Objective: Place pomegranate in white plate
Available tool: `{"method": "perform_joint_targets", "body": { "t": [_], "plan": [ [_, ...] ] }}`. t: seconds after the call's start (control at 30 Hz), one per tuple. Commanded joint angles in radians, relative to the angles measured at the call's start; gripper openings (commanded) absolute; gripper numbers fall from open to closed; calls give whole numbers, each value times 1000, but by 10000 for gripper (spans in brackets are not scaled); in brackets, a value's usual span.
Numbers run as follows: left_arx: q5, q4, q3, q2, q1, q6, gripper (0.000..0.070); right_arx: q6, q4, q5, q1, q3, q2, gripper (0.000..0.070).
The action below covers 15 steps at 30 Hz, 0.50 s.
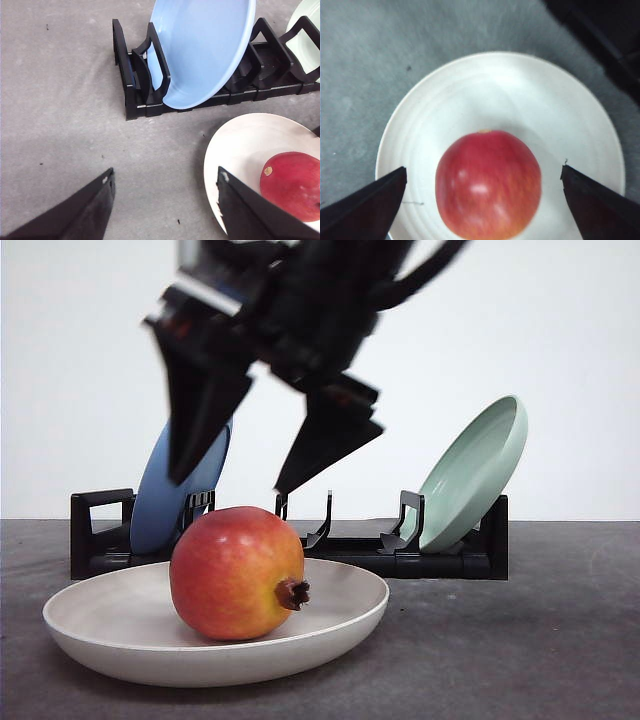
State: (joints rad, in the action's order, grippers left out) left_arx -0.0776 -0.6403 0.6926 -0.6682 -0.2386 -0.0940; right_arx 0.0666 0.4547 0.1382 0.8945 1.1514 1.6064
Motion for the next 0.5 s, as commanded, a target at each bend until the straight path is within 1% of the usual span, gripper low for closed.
{"method": "perform_joint_targets", "body": {
  "t": [0.0,0.13,0.27,0.37,0.47],
  "plan": [
    [3,7,8,-5,-1,3,389,-8,-44,6,1,-54,-50,617],
    [3,7,8,-5,-1,3,389,17,-89,47,-35,-179,-202,617],
    [3,7,8,-5,-1,3,389,39,-82,101,-100,-268,-337,617],
    [3,3,8,-5,-1,2,389,51,-55,130,-169,-316,-426,617],
    [3,3,8,-5,-1,2,389,44,12,135,-251,-336,-497,617]
  ]
}}
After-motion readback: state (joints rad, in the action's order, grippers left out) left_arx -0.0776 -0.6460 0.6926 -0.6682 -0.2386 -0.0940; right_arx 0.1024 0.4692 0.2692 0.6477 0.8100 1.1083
